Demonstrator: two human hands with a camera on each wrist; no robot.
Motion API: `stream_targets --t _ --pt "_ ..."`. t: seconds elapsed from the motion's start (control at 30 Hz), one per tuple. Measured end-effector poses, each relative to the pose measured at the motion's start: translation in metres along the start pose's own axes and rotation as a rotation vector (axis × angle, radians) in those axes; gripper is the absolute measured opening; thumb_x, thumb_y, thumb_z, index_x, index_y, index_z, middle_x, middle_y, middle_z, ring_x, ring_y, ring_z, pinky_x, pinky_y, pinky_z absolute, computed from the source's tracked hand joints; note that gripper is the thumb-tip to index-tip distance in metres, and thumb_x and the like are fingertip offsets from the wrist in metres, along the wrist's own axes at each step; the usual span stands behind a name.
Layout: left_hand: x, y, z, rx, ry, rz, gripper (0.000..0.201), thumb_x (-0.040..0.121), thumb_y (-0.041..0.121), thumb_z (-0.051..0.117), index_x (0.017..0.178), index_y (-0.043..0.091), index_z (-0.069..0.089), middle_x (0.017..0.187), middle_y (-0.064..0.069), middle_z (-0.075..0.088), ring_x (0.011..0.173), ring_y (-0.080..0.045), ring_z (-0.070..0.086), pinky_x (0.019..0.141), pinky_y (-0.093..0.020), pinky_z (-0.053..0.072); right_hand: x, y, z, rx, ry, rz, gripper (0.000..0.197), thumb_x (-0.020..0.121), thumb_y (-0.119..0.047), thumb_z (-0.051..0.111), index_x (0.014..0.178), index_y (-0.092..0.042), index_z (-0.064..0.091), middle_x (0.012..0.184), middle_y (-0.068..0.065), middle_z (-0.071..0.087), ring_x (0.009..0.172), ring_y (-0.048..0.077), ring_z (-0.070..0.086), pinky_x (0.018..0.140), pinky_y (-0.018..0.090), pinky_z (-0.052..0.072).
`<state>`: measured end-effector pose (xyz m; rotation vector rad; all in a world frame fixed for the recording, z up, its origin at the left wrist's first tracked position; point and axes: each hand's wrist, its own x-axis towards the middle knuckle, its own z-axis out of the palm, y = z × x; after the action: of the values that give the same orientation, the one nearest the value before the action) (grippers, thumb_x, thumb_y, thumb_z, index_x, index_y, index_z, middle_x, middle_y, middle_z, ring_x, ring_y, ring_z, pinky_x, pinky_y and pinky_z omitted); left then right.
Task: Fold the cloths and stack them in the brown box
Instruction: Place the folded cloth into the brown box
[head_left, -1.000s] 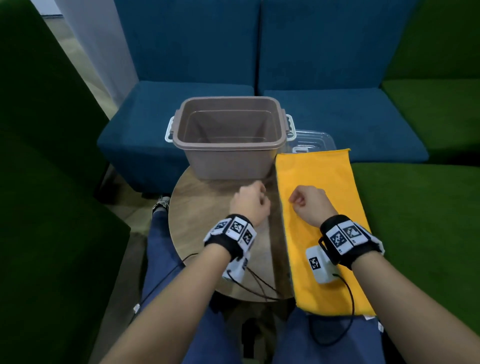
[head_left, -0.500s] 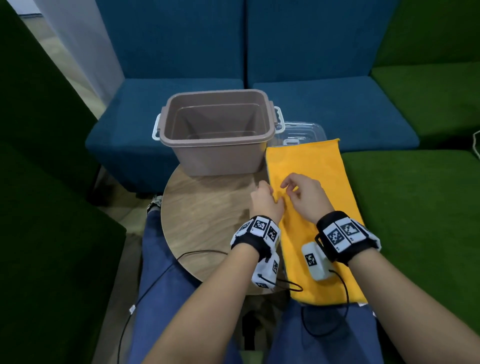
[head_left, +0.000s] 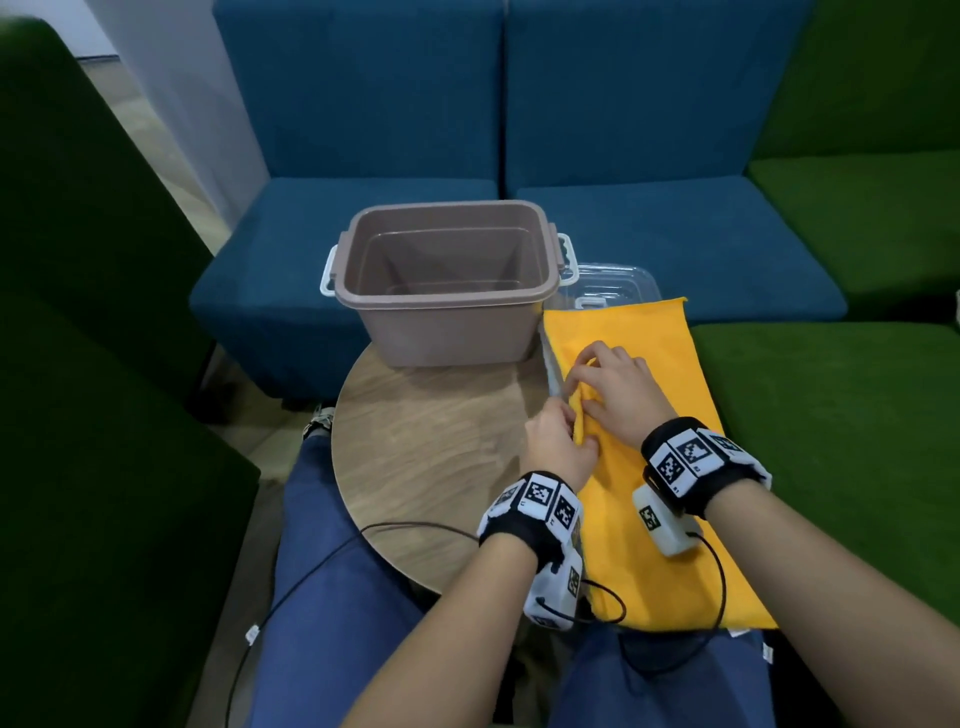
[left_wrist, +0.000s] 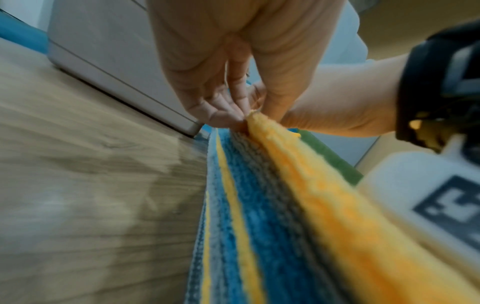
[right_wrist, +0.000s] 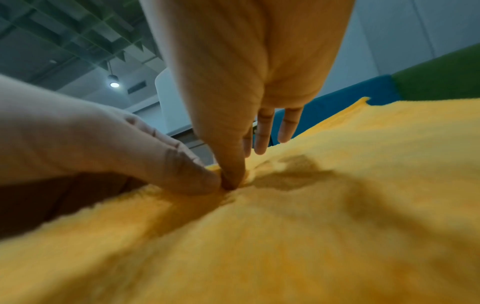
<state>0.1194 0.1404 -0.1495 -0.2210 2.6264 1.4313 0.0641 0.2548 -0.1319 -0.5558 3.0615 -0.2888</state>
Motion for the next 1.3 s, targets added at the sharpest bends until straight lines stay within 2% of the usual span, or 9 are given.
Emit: stream_targets --t 0.17,0.33,0.5,0.67,0.8,0.9,1.03,1.2,1.3 --pt "-0.005 0.002 0.001 0.115 -0.161 0.019 0.019 0.086 0.003 0.052 0.071 0.009 0.042 0.074 -0.007 0.047 0.080 -0.032 0.049 0.059 -0.033 0.036 0.006 0.005 0.002 -0.130 -0.056 -0.085 0.035 0.093 -0.011 0.054 0.116 -0.036 0.062 0.142 -0.002 0.038 0.124 0.025 0.039 0.096 0.039 0.031" --pt "0.001 0.018 -0.033 0.033 0.004 0.092 0.036 0.099 0.008 0.045 0.134 0.006 0.050 0.132 -0.014 0.054 0.126 -0.031 0.044 0.095 -0.033 0.036 0.018 0.014 -0.016 -0.172 0.054 -0.005 0.027 0.090 -0.016 0.057 0.111 -0.029 0.067 0.143 -0.001 0.042 0.130 0.025 0.036 0.101 0.041 0.023" --pt "0.014 0.026 -0.090 0.024 0.009 0.295 0.024 0.085 0.034 0.072 0.094 0.012 0.068 0.084 -0.002 0.065 0.085 -0.019 0.058 0.070 -0.023 0.038 0.016 0.040 -0.058 -0.099 0.282 0.181 0.017 0.083 -0.012 0.069 0.095 -0.024 0.072 0.138 0.006 0.050 0.137 0.029 0.035 0.103 0.046 0.023" --pt "0.024 0.001 -0.155 0.495 -0.234 0.289 0.026 0.079 0.036 0.077 0.088 0.012 0.071 0.089 -0.002 0.067 0.087 -0.019 0.058 0.073 -0.029 0.043 -0.005 0.057 -0.085 0.008 0.579 0.245 0.027 0.074 0.005 0.068 0.086 -0.019 0.072 0.144 0.004 0.046 0.145 0.026 0.023 0.108 0.052 0.018" --pt "0.032 -0.036 -0.198 0.234 0.044 0.237 0.011 0.082 0.019 0.076 0.076 0.019 0.067 0.073 0.003 0.061 0.072 -0.015 0.058 0.069 -0.026 0.040 -0.013 0.058 -0.082 0.139 0.573 0.262 0.033 0.075 0.008 0.061 0.090 -0.019 0.071 0.123 0.002 0.063 0.134 0.025 0.042 0.108 0.048 0.022" --pt "0.028 -0.046 -0.213 -0.051 0.268 0.209 0.006 0.086 0.011 0.070 0.083 0.016 0.068 0.074 0.003 0.061 0.071 -0.009 0.056 0.070 -0.024 0.044 -0.019 0.048 -0.078 0.405 0.644 0.254 0.029 0.082 0.002 0.059 0.089 -0.024 0.068 0.092 0.001 0.069 0.094 0.020 0.063 0.090 0.035 0.047" --pt "0.011 -0.039 -0.218 -0.355 0.629 0.288 0.021 0.095 0.015 0.059 0.077 0.026 0.060 0.072 0.009 0.054 0.067 0.002 0.047 0.063 -0.011 0.040 -0.035 0.019 -0.076 0.727 0.785 0.215 0.007 0.095 -0.013 0.059 0.090 -0.018 0.061 0.080 0.005 0.061 0.071 0.001 0.051 0.066 0.020 0.040" --pt "-0.008 -0.026 -0.218 -0.211 0.950 0.406 0.024 0.102 0.024 0.046 0.082 0.012 0.051 0.069 0.013 0.042 0.061 0.007 0.045 0.058 -0.007 0.032 -0.053 -0.013 -0.075 0.594 1.003 0.209 0.020 0.103 -0.017 0.046 0.096 -0.001 0.055 0.071 0.004 0.047 0.058 0.006 0.038 0.055 0.018 0.031" --pt "-0.006 -0.035 -0.218 -0.068 0.953 0.371 0.026 0.102 0.029 0.045 0.081 0.015 0.049 0.066 0.007 0.043 0.060 -0.002 0.043 0.055 -0.011 0.029 -0.054 -0.009 -0.074 0.504 0.898 0.224 0.022 0.103 -0.022 0.046 0.095 -0.003 0.053 0.065 -0.003 0.044 0.056 0.012 0.035 0.055 0.027 0.026"
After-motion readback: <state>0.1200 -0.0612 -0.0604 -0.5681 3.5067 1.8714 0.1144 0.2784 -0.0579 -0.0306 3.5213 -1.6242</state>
